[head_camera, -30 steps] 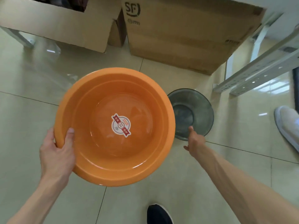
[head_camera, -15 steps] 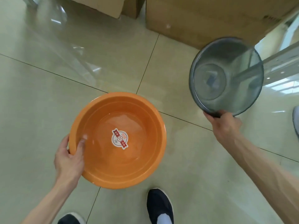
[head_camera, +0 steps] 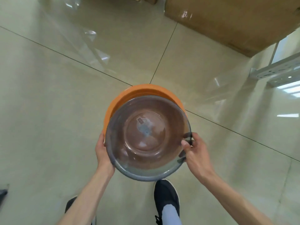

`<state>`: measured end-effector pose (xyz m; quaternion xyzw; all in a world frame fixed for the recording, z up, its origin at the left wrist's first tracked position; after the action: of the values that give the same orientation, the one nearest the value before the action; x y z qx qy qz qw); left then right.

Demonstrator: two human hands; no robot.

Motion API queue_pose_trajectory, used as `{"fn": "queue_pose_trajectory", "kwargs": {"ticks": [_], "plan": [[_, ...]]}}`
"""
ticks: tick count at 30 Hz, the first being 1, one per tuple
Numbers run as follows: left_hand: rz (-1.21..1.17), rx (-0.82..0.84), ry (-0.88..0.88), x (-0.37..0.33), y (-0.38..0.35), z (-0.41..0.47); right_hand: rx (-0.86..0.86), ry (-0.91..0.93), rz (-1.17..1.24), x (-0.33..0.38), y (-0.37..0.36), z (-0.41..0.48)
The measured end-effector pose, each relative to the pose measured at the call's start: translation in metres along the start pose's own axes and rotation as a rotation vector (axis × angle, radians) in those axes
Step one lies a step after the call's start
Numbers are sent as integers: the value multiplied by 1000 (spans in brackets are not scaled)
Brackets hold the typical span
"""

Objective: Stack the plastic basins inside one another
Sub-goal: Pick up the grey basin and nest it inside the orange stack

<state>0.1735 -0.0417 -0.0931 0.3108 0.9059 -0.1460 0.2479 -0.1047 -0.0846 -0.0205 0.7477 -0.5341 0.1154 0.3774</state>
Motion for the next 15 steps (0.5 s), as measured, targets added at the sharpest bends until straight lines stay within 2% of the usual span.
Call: {"fn": "queue_pose_trajectory", "kwargs": {"ticks": [3,6,9,11,15], "plan": [[118,-85,-8,1,17,10,-105,48,-120,-8,-16,7],[169,-21,27,1,19,10,-240,193,-432,2,-20,12],[310,8,-58,-11,9,6,-262,252,-592,12,-28,21],[478,16,-157,-16,0,11,-249,228,-592,14,-33,32],[794,-93,-236,-19,-12,24,-177,35,-346,14,-40,52]]}}
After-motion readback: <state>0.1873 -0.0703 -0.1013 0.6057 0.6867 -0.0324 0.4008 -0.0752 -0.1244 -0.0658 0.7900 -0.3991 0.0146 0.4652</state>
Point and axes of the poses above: each hand's wrist, its own z-axis towards the middle knuckle, its own y-axis out of the back of the hand, x = y × z, the point moved 6 cm from there along z, towards the middle knuckle, and after that the axes turned 3 degrees about -y, right-handed, at the moved point
